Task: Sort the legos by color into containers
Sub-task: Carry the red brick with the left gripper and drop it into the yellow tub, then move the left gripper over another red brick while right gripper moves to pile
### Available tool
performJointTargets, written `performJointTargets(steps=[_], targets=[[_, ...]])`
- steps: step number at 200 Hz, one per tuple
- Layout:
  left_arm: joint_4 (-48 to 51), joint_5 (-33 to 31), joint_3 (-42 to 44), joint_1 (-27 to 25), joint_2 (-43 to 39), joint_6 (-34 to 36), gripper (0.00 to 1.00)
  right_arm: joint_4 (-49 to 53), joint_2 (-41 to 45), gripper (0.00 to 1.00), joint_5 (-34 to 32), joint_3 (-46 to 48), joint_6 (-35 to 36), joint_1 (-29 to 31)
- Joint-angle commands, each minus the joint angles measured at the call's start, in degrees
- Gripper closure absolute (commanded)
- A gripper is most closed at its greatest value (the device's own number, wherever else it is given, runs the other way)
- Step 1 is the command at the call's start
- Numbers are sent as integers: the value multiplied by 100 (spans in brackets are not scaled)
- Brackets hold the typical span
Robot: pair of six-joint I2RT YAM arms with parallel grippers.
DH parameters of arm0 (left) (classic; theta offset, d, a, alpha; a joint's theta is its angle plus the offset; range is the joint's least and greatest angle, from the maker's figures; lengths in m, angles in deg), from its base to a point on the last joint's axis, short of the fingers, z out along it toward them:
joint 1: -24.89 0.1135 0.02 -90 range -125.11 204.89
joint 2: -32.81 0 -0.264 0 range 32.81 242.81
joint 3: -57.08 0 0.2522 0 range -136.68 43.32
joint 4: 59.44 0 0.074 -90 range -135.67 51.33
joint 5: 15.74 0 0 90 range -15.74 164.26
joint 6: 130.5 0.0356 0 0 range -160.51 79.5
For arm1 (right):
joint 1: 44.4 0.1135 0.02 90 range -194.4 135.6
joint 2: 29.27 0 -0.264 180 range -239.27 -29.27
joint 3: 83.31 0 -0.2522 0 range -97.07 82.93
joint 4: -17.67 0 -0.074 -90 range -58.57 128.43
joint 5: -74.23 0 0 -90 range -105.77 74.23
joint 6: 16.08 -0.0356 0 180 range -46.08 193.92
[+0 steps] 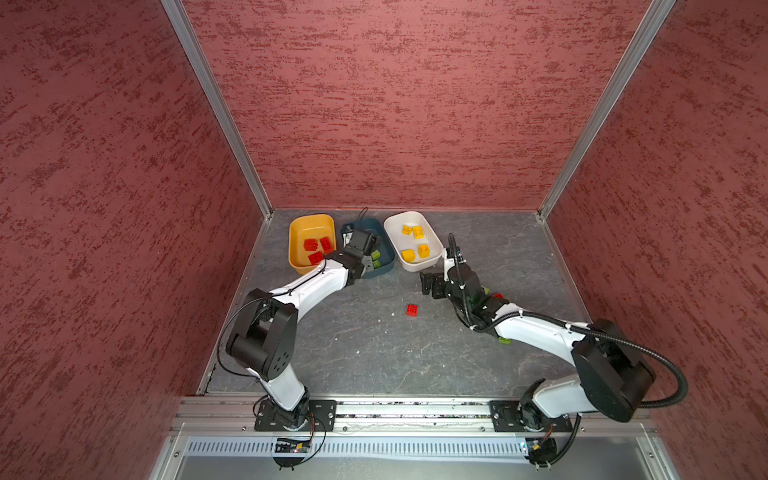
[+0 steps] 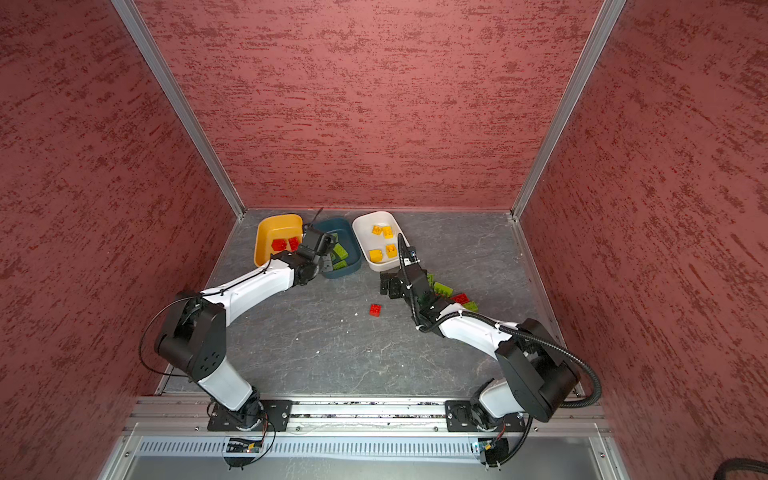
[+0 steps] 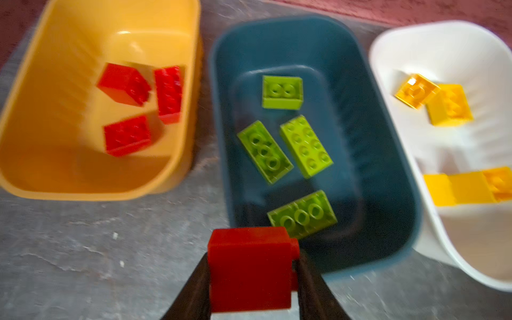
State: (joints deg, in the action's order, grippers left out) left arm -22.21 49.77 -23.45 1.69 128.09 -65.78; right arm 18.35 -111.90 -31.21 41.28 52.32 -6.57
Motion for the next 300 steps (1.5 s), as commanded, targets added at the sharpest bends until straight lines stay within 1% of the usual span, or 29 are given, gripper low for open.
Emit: performJointTargets(steps=[1, 24, 51, 75, 100, 126, 139, 154, 173, 181, 209, 229, 256, 269, 283, 300], targets=[[-385, -149, 131, 546, -149, 328, 65, -81, 179, 1, -568, 130, -173, 23], [-607, 27, 27, 1139, -23, 440, 64, -56, 225, 1, -633, 159, -217, 23], [-655, -31, -350, 1702, 429, 552, 64, 52, 195, 1, -745, 107, -258, 23], [-579, -91, -793, 1976, 921, 750, 64, 316, 195, 1, -1045, 28, -379, 23], [-341, -242, -1215, 2080, 1363, 881, 63, 487, 238, 1, -1234, 28, -409, 23], [-191, -372, -1415, 2131, 1598, 876, 58, 604, 282, 1, -1310, 74, -475, 23], [-101, -329, -1492, 2131, 1620, 841, 51, 605, 314, 1, -1319, 119, -493, 23], [-135, -178, -1468, 2117, 1532, 862, 41, 597, 338, 1, -1328, 166, -511, 28], [-375, -259, -1315, 2031, 1314, 1078, 27, 581, 361, 1, -1321, 200, -529, 23], [-444, -265, -1255, 1999, 1196, 1159, 22, 570, 361, 1, -1305, 209, -538, 23], [-421, -52, -1098, 1879, 779, 1229, 12, 561, 366, 1, -1365, 262, -586, 23], [-448, 308, -840, 1641, 450, 1299, 5, 421, 418, 1, -1462, 400, -699, 17], [-134, 338, -528, 993, 60, 1288, 0, 518, 635, 1, -1431, 630, -709, -10], [18, 533, -331, 622, -168, 1257, 1, 660, 821, 1, -1382, 754, -683, -52], [106, 755, -126, 98, -373, 1171, 1, 706, 1072, 1, -1250, 952, -652, -127], [326, 693, -30, -544, -456, 881, 1, 710, 1415, 1, -1134, 1237, -772, -266]])
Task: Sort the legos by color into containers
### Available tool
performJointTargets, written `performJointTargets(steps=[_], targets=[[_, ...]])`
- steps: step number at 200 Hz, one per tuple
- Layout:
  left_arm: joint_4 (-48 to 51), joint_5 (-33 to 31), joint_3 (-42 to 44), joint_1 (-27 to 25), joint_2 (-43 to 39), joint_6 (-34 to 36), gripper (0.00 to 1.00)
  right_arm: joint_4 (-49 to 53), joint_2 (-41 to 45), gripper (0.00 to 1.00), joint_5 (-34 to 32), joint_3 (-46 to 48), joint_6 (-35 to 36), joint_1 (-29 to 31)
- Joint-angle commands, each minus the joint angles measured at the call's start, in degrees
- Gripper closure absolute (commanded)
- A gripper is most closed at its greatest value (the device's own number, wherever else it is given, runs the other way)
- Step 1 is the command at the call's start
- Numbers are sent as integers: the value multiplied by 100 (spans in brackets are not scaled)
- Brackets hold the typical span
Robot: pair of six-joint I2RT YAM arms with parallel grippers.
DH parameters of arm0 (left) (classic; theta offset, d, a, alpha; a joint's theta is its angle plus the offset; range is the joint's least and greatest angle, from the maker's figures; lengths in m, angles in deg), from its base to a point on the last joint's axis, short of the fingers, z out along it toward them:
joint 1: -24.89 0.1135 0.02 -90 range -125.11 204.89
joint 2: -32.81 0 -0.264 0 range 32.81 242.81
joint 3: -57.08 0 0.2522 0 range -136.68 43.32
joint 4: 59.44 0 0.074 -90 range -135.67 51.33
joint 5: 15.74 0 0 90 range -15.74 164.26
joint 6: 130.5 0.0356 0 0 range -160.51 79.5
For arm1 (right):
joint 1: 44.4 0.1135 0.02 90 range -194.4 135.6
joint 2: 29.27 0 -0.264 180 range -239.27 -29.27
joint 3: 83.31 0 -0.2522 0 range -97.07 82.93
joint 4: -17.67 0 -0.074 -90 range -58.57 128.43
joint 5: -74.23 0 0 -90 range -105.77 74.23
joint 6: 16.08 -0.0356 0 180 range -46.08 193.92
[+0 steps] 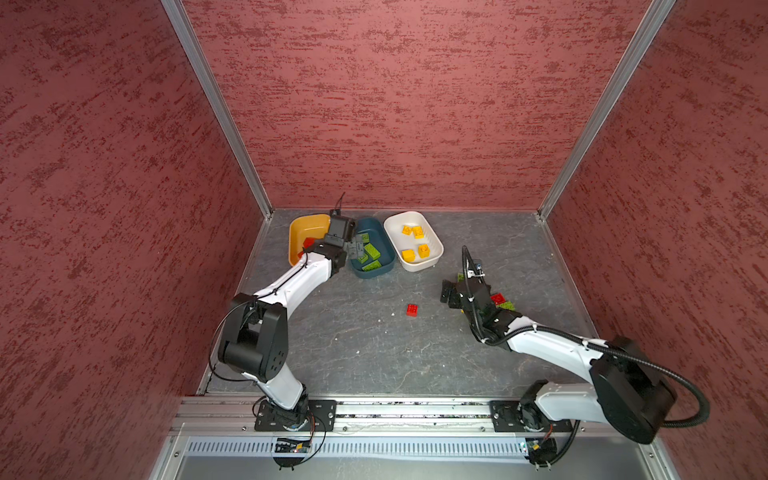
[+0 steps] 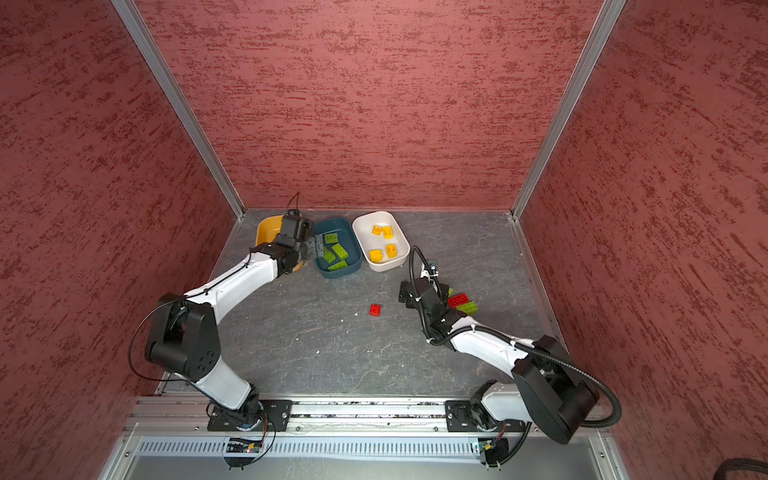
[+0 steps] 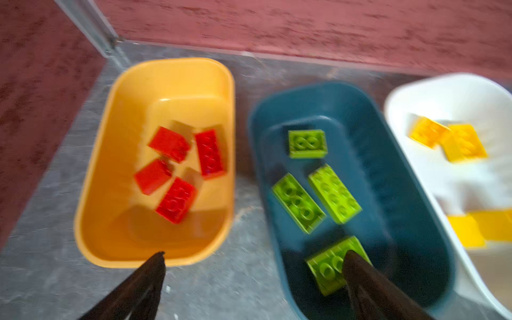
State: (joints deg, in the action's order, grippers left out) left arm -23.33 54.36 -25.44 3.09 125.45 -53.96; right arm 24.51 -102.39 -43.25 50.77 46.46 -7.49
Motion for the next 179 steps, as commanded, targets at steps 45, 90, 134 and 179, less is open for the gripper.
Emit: performJointTargets(steps=[45, 90, 134, 179], targets=[[918, 918, -76, -2006, 363, -929, 0, -90, 1197, 1, 392, 1026, -919, -843], [1521, 1046, -700, -2671, 1360, -1003, 1, 32, 1303, 1, 428, 1166, -1132, -1054], [1853, 1294, -1110, -2788, 1949, -967, 17, 27, 1180, 1, 455, 1119, -1132, -1065], [2039, 1270, -1402, -2794, 2369, -909, 38, -97, 1116, 1, 705, 1103, -1045, -1063]])
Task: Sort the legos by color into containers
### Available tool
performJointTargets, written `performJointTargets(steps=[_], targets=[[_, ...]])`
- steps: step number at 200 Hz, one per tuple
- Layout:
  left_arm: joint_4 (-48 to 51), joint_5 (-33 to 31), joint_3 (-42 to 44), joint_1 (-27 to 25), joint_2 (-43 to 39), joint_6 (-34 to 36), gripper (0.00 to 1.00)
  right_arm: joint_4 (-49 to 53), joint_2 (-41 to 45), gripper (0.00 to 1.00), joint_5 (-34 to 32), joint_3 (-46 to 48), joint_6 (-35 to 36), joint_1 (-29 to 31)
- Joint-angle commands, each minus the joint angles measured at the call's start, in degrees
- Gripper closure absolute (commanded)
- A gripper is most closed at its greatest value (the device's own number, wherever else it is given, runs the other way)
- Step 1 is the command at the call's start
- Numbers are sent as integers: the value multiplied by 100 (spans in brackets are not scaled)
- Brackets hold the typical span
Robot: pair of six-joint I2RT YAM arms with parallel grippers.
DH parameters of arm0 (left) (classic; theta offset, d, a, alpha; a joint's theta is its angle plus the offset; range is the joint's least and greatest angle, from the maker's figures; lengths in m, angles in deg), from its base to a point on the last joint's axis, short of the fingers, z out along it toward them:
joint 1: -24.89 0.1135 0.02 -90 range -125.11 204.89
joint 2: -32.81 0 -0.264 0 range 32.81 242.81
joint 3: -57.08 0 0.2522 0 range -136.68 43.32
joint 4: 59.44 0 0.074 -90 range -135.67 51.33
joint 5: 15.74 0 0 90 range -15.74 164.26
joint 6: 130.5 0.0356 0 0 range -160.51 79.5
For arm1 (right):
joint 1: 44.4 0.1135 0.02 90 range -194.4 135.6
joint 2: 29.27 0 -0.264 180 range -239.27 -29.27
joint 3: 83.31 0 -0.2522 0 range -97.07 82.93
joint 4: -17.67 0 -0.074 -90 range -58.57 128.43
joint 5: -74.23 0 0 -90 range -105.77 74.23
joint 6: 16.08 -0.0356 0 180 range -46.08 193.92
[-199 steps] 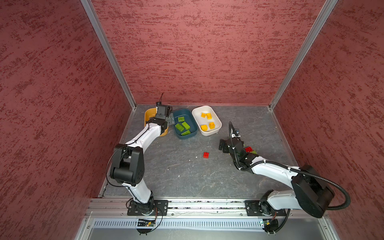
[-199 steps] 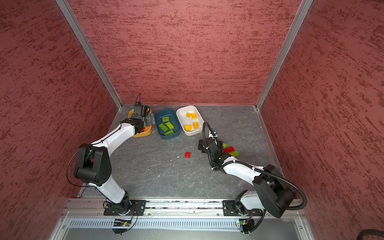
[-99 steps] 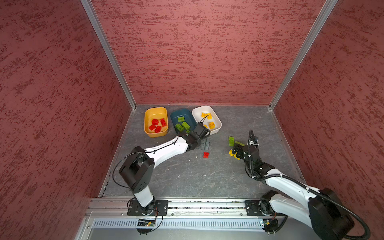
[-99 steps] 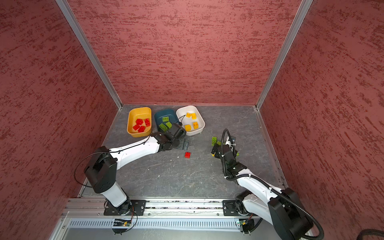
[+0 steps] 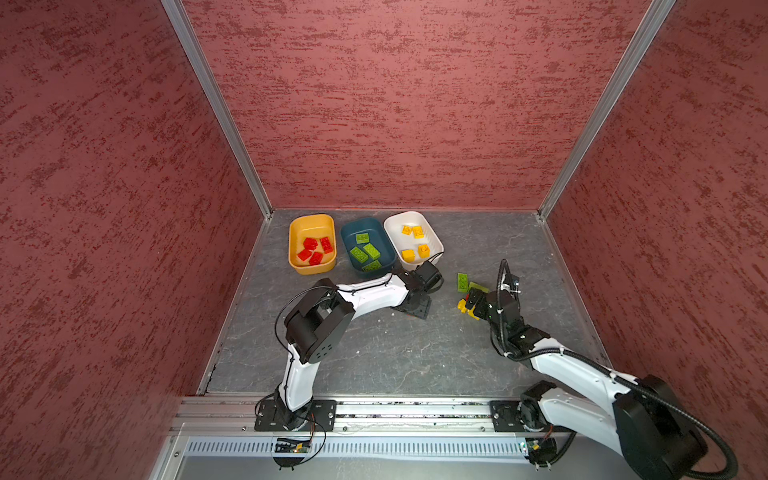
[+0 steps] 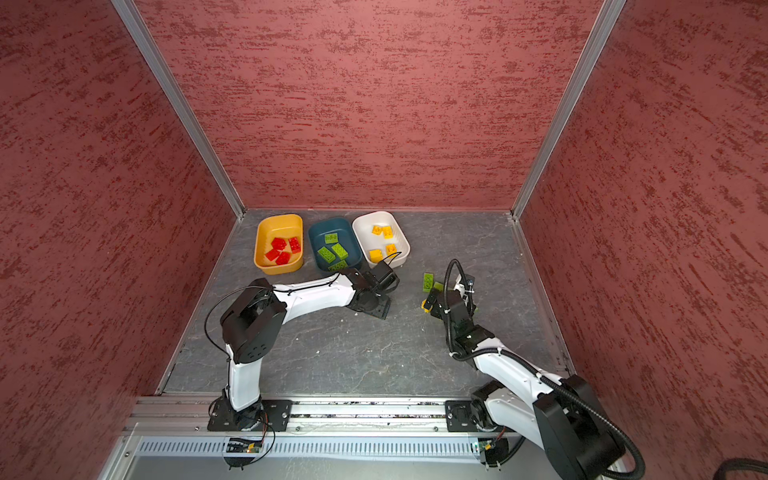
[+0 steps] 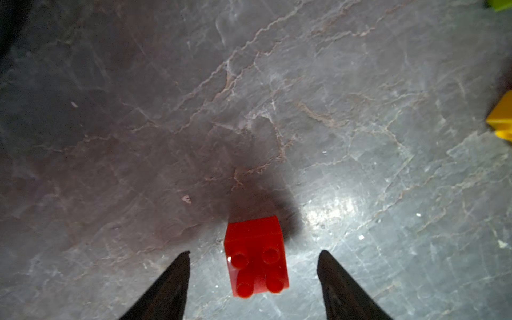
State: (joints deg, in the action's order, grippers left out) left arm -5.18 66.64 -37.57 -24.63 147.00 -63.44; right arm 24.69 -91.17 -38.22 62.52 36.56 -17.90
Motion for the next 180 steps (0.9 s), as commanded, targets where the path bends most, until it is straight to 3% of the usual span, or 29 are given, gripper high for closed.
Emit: performJointTargets(steps=[1, 89, 180], targets=[[228, 41, -195, -23, 220, 37, 38, -120, -5, 1, 213, -75, -49, -22], [89, 73, -166, 17, 261, 84, 66, -897, -21, 1, 1557, -95, 627, -22], [-594, -189, 599, 446, -920, -430, 72, -1693, -548, 1, 2962, -373, 940, 24]])
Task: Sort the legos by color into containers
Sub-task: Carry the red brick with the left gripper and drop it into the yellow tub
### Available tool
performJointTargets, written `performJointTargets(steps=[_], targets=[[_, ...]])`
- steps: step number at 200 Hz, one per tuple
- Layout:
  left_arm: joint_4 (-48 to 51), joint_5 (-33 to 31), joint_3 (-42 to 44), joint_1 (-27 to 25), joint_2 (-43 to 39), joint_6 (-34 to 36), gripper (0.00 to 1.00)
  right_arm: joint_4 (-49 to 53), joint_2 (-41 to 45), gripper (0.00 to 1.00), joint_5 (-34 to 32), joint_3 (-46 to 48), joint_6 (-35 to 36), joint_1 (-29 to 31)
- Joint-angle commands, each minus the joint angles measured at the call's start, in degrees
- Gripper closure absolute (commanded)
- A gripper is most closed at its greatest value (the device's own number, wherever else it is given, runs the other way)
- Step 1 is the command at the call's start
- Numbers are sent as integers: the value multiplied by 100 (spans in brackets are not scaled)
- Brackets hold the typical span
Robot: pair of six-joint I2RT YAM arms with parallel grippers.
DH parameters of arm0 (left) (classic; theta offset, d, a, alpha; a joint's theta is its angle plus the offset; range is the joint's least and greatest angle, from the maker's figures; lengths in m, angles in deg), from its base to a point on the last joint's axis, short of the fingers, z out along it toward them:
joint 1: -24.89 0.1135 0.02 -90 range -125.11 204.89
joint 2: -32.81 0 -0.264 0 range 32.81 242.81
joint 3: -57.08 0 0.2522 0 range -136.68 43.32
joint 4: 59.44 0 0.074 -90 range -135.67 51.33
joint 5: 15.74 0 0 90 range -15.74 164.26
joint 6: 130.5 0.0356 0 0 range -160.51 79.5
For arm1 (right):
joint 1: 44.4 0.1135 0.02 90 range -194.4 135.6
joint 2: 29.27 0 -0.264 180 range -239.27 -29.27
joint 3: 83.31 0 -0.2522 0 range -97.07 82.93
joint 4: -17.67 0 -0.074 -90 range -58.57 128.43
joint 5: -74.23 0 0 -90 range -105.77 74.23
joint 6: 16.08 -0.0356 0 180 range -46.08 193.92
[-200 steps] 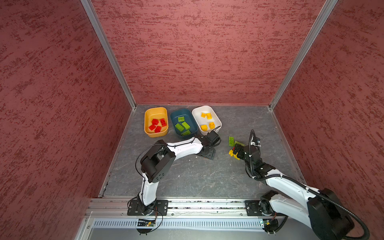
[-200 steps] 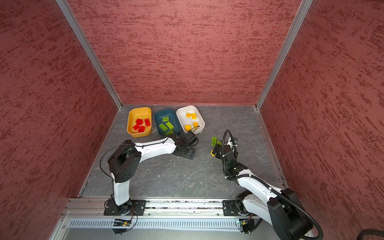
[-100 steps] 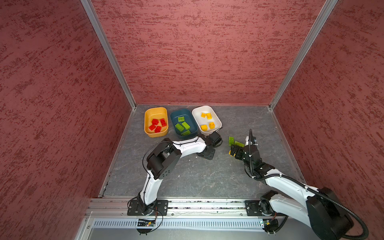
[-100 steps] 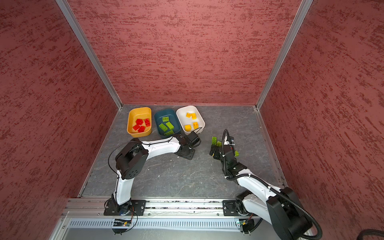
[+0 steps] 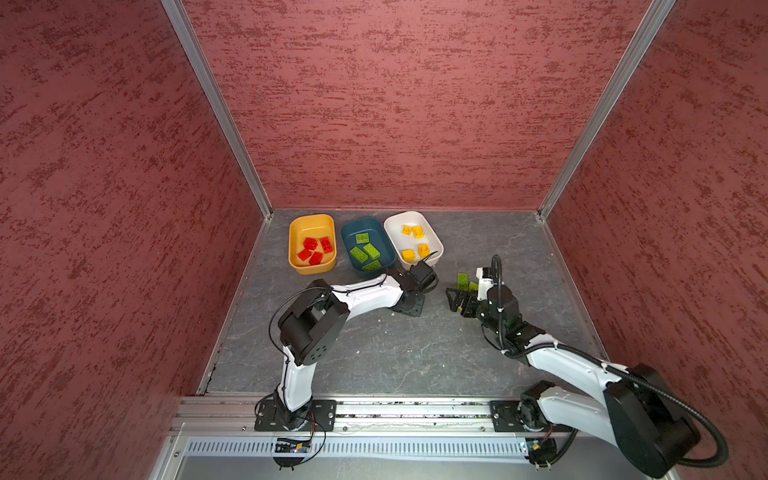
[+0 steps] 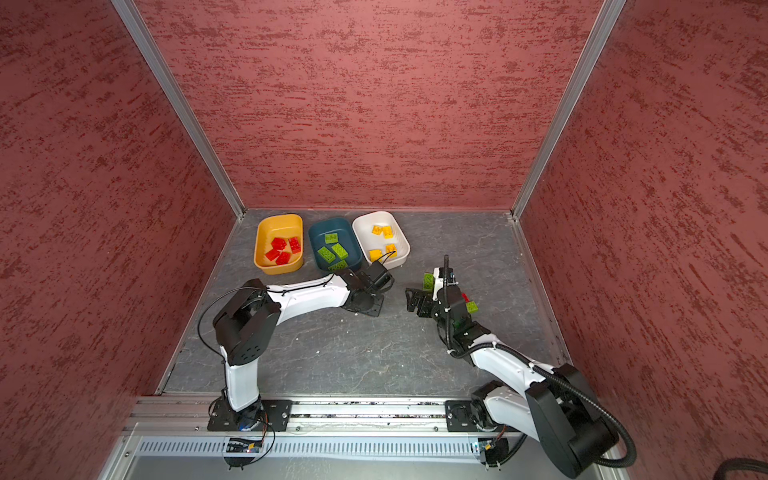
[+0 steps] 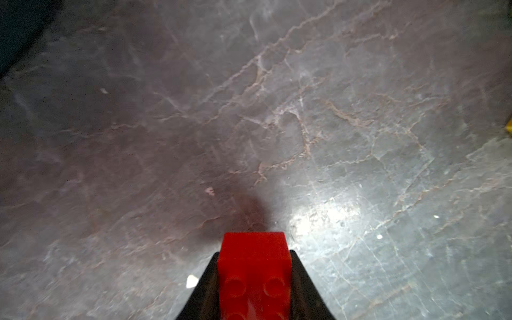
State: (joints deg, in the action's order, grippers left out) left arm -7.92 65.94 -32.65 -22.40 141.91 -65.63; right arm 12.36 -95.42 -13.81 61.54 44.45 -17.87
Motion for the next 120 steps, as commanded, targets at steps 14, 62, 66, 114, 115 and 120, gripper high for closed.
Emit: performJointTargets(steps=[14, 62, 66, 114, 115, 120], targets=[[-344, -147, 185, 396, -597, -206, 72, -514, -240, 1, 651, -391, 196, 58], [-441, -235, 382, 1137, -1171, 30, 72, -563, -724, 1, 848, -847, 348, 268], [-438, -261, 395, 1198, -1205, 64, 72, -569, -761, 1, 855, -884, 354, 293], [-770, -614, 563, 1993, -1496, 478, 72, -632, -1176, 1, 824, -1245, 355, 510], [-783, -620, 564, 2016, -1496, 484, 72, -637, -1192, 1, 824, -1245, 355, 511], [-833, -642, 576, 2103, -1495, 506, 72, -641, -1229, 1, 815, -1281, 355, 521]])
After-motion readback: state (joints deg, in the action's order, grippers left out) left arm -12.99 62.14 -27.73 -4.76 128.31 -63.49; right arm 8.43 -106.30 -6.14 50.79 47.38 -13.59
